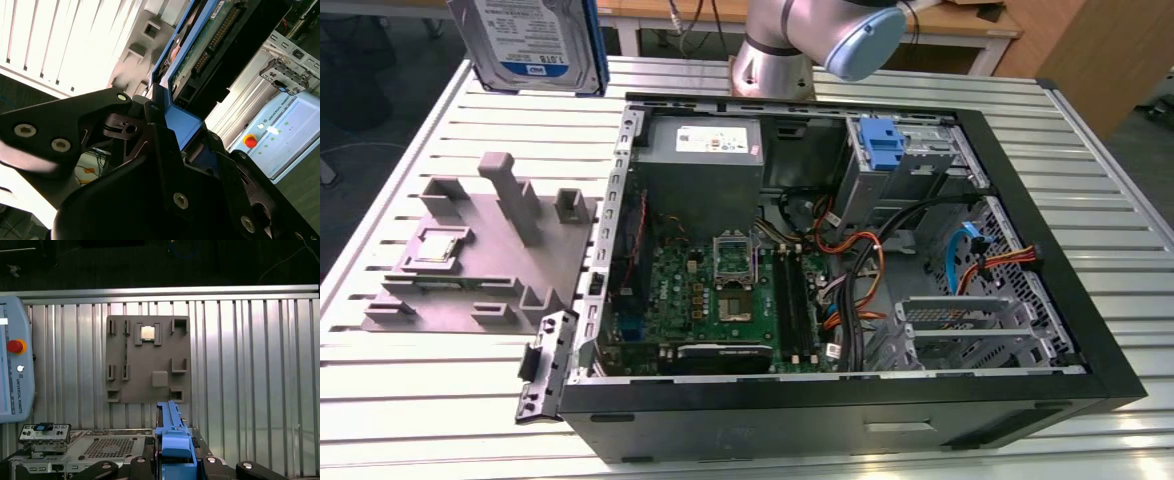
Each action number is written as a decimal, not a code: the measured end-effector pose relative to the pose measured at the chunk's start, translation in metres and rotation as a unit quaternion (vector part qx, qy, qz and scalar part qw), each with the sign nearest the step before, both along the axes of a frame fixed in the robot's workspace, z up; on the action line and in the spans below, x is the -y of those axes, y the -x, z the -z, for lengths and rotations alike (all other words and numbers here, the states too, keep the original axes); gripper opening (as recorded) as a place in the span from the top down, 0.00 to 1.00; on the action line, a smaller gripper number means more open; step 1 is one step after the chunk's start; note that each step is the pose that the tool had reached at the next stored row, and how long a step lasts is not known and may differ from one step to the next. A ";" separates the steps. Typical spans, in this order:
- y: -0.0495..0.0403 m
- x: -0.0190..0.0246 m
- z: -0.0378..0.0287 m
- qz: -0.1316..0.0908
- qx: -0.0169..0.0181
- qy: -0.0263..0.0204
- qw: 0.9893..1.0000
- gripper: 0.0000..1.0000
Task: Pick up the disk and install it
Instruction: 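Pick up the disk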
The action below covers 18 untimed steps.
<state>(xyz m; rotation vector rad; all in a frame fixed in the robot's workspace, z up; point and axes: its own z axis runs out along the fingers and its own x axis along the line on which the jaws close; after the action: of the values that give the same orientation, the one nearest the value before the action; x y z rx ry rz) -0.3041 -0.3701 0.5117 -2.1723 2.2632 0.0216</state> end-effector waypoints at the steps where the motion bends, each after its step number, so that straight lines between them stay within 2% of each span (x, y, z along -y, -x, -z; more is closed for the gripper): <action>1: -0.0014 0.0000 0.0000 0.000 0.000 0.000 1.000 0.63; 18: -0.0062 0.0000 -0.0001 0.000 0.000 0.000 1.000 0.63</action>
<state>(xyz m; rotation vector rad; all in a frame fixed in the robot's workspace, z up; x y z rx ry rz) -0.2979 -0.3701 0.5118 -2.1724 2.2633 0.0216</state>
